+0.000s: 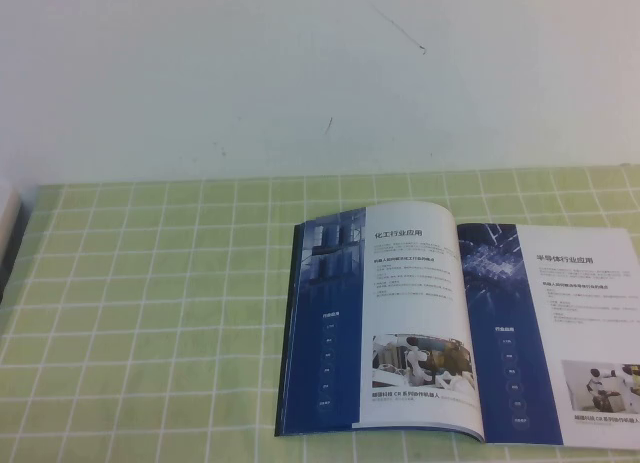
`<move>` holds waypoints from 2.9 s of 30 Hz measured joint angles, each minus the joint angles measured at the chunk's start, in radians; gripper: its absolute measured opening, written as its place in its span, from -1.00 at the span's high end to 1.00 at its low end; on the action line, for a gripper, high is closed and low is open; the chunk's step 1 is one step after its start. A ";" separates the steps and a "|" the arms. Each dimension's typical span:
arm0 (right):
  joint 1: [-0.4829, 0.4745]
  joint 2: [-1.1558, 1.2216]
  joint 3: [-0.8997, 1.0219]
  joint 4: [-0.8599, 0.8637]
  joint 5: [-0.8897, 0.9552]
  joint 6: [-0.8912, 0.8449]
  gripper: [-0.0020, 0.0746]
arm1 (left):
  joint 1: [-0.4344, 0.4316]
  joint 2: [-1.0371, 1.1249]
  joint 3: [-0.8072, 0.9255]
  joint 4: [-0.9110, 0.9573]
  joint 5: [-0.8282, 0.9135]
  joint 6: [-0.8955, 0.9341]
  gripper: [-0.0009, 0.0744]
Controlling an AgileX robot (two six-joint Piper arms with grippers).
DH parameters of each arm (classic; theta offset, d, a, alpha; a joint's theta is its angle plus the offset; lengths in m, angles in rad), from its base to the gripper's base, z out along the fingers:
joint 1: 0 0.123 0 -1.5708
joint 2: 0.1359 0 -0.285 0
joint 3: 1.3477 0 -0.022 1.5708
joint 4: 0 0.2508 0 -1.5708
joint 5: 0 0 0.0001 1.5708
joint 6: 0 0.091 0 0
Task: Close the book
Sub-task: 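Close the open booklet and leave it lying on the table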
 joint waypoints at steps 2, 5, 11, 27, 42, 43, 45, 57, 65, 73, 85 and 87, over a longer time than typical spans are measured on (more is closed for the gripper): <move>0.000 0.000 0.000 0.000 0.000 0.000 0.96 | 0.000 0.000 0.000 0.000 0.000 0.000 0.99; 0.000 0.000 0.000 0.000 0.000 0.000 0.96 | 0.000 0.000 0.000 0.000 0.000 0.000 0.99; 0.000 0.000 0.000 0.000 0.000 0.000 0.96 | 0.000 0.000 0.000 0.000 0.000 0.000 0.99; 0.000 0.000 0.000 0.000 0.000 0.000 0.96 | 0.000 0.000 0.000 0.000 0.000 0.000 0.99; 0.000 0.000 0.000 0.000 -0.002 0.000 0.96 | 0.000 0.000 0.000 0.000 -0.012 0.000 0.99; 0.000 0.000 0.000 -0.005 -0.017 0.000 0.96 | 0.000 0.000 0.002 0.000 -0.029 0.000 0.99; 0.000 0.000 0.007 -0.013 -0.063 0.000 0.96 | 0.000 0.000 0.008 0.000 -0.082 0.000 0.99; 0.000 0.000 0.006 -0.027 -0.775 0.004 0.96 | 0.000 0.000 0.008 0.002 -0.641 0.000 0.99; 0.000 -0.002 0.006 -0.010 -1.095 0.004 0.96 | 0.000 0.000 0.008 0.002 -0.751 0.000 0.99; 0.000 -0.002 -0.066 0.010 -0.871 0.004 0.96 | 0.000 0.000 -0.013 0.002 -0.655 0.000 0.99; 0.000 0.123 -0.423 -0.036 -0.062 0.004 0.96 | 0.000 0.221 -0.361 -0.085 0.009 -0.011 0.99; 0.000 0.188 -0.440 -0.036 0.033 0.004 0.96 | 0.000 0.290 -0.383 -0.136 0.068 -0.009 0.99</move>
